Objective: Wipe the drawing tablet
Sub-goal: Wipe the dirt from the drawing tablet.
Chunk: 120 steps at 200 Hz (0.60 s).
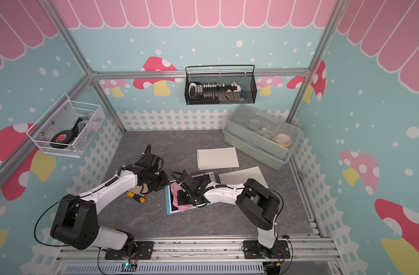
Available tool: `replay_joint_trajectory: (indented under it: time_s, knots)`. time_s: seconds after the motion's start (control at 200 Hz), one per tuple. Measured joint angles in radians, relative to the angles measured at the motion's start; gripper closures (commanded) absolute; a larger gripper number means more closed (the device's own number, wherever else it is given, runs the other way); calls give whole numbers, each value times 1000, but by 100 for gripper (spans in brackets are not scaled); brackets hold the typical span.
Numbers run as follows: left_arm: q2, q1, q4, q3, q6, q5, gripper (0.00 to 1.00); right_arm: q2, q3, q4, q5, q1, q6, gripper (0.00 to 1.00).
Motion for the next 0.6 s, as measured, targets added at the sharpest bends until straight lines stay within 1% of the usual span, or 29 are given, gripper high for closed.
replay_joint_trajectory:
  time_s: [0.1, 0.21, 0.295, 0.48, 0.6]
  knots:
    - [-65, -14, -13, -106, -38, -10, 72, -8, -16, -25, 0, -37, -14, 100]
    - [-78, -13, -22, -186, -62, -12, 75, -5, -9, -54, -1, -56, -30, 100]
    - [-79, -14, -6, -221, -75, -8, 75, 31, 39, -70, -8, -34, -40, 100]
    - [-79, -39, 64, -261, -111, 10, 75, 183, 212, -73, -45, 36, -65, 100]
    - [-91, -66, 100, -288, -140, 12, 74, 241, 259, -70, -72, 39, -65, 100]
